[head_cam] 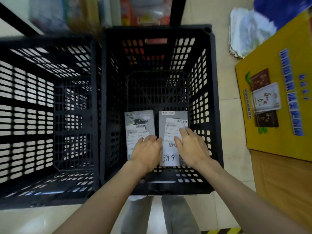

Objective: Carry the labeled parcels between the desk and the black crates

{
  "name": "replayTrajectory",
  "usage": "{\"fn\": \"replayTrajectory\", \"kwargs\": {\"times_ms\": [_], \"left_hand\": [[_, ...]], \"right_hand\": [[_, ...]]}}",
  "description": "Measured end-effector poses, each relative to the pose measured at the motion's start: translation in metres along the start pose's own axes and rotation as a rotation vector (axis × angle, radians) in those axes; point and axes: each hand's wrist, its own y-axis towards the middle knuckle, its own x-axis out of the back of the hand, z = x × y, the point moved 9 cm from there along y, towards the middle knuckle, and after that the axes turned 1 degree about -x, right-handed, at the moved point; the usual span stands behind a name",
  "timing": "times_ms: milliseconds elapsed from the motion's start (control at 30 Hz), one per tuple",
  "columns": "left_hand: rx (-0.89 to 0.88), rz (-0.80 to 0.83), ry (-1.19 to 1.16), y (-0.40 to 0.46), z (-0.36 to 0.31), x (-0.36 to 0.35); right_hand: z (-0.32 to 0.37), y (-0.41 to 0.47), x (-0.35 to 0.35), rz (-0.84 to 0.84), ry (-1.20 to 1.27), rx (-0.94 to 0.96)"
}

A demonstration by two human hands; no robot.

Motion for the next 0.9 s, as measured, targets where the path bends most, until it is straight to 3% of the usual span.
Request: {"fn": "replayTrajectory", "kwargs": {"times_ms": [300,567,700,900], "left_hand": [[0.07,-0.416,0.18,-0.124,-0.008,0.277],[0.111,-0.83,0.198,-0.321,-0.058,0.562],[0.117,-0.98,0.147,-0.421,-0.084,0.658],[0.193,-1.052,0.205,-0.521,-0.11,0.741]], "right_hand": [[0.126,-0.092,0.281,-0.39,-0.078,0.171],[0.229,-0.261,0.55,-0.662,-0.073,0.285],[0.265,-0.334,0.645,-0.761,-0.086,0.333],[0.305,-0.418,0.738,-0.846,-0.138,0.448]]}}
